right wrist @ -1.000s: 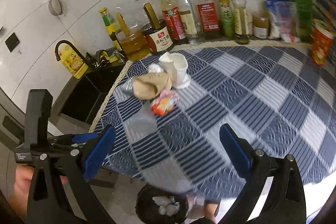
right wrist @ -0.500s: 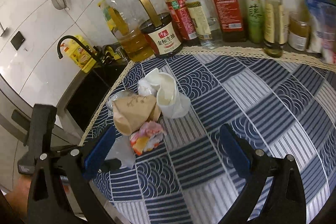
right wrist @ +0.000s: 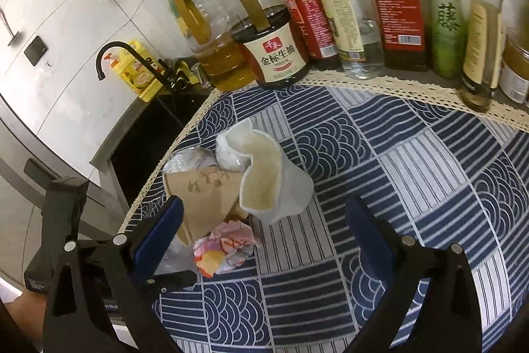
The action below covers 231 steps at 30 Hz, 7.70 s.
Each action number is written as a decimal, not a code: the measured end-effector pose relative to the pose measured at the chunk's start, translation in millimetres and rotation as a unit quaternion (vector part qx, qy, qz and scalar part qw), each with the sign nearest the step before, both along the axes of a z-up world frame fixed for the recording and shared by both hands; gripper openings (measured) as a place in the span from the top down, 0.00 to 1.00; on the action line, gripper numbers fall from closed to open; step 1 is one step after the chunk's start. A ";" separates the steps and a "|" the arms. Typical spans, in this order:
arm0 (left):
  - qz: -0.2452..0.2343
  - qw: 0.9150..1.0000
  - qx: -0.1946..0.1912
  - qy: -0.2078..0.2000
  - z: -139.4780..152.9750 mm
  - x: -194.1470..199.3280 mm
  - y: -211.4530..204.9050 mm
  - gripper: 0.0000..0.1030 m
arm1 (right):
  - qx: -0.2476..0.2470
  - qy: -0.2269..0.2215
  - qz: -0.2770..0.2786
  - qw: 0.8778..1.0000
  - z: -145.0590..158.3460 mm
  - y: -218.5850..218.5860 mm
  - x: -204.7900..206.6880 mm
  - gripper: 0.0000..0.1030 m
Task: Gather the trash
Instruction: 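Grasp the clear plastic cup with the left tool while the right tool grasps the white paper cup, then lift the clear cup with the left tool while the right tool lifts the white paper cup, then carry both held cups down over the black floor bin, then open the left tool over the bin while the right tool releases the white cup, then raise both open tools back up to the table, then grasp the brown paper cup with the right tool while the left tool reaches toward the foil packet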
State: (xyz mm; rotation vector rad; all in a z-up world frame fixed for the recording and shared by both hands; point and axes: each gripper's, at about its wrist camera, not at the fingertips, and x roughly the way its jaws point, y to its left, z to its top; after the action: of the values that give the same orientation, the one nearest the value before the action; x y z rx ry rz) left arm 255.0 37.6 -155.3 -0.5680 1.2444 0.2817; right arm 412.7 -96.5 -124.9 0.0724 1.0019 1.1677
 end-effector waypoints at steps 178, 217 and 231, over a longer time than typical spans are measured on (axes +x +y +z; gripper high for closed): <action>-0.159 0.978 -0.011 -0.133 58.8 -279.0 40.5 0.07 | -0.073 0.022 -0.238 0.968 12.0 -77.8 -366.1 0.05; -0.078 0.984 0.021 -0.158 83.6 -190.7 63.3 0.07 | -0.125 -0.107 -0.112 0.980 57.0 20.2 -188.2 0.05; -0.014 0.993 0.016 -0.116 58.3 -156.3 71.8 0.07 | -0.189 -0.163 -0.012 0.968 13.1 90.8 -116.1 0.05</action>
State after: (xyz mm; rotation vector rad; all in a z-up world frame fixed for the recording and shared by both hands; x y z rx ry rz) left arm 98.7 109.3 -97.0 -0.5391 1.0211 0.2065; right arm 296.5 -5.6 -111.7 -0.3982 0.9085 0.9128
